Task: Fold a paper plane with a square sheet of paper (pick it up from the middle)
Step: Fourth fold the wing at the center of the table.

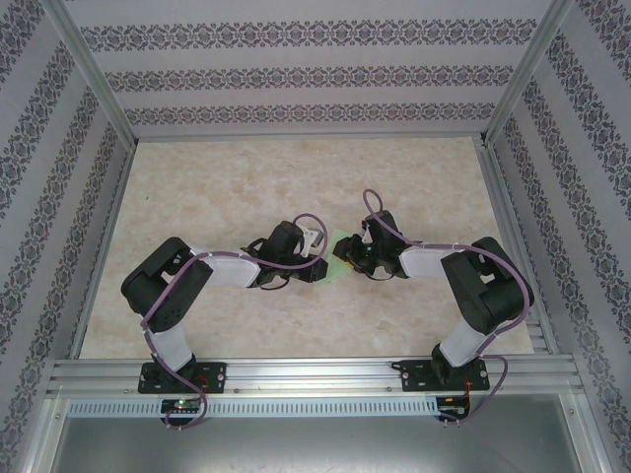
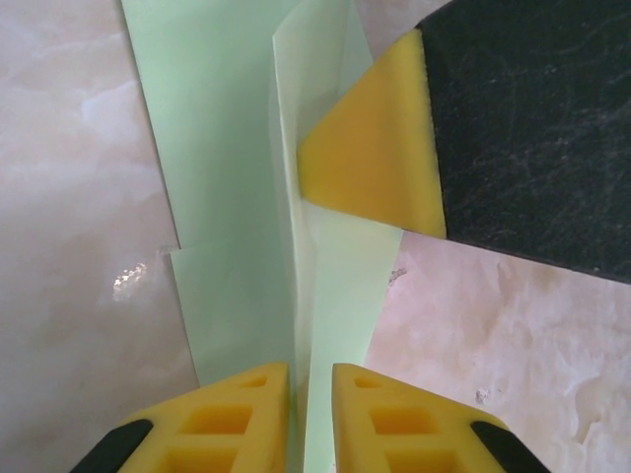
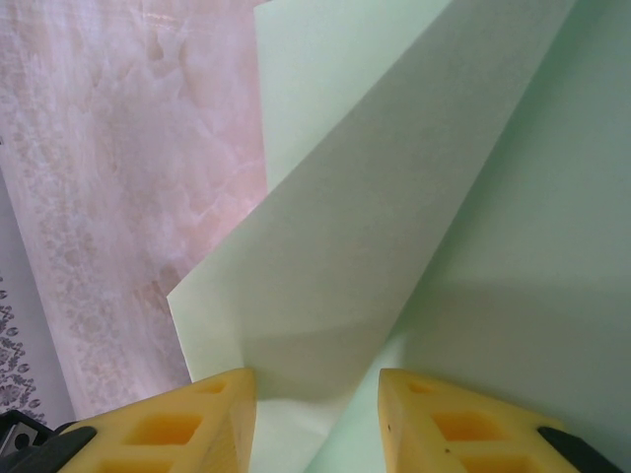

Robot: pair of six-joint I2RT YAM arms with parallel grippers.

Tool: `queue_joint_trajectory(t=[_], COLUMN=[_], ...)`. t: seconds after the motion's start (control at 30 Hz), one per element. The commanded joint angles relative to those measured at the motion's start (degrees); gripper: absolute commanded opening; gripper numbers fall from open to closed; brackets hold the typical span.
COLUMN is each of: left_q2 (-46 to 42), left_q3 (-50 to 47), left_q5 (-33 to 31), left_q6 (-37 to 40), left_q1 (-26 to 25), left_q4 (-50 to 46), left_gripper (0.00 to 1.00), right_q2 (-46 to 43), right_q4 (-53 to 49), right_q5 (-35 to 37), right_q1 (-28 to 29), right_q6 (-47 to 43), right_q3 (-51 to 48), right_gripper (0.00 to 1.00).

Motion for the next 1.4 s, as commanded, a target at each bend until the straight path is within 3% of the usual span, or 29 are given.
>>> queue_joint_trajectory(t=[0.0,0.23,0.67,0.97,1.37], left_q2=[1.60,3.10,2.89,3.08,5.45], left_q3=[1.04,1.62,1.16,-0.32,0.02], left_q5=[1.88,2.97,3.17,4.10,7.31], left_q6=[-1.13,-2.43,-5.18,-8.69,-10.49], left_q1=[0.14,0.19,0.60,1.83,2.14], left_q4=[0.14,1.65,2.99,5.72,9.05], left_gripper=[0.18,0.10,0.07,0.04,0.10], right_q2=[0.69,0.01,-3.60,-1.56,0.52], right_q4=[1.28,1.46,0.32,-1.01,-3.20], right_q5=[1.31,0.98,2.01,2.59,2.99], right_q1=[-0.05,-0.14,-0.27,-0.25,0.30], right_q6=[-0.01,-0.57,-3.66,-4.48,-5.55], right_q3=[0.04,-0.45,-2.12,-0.88,1.09], right_gripper=[0.38,0.38,0.40,0.39,0.42])
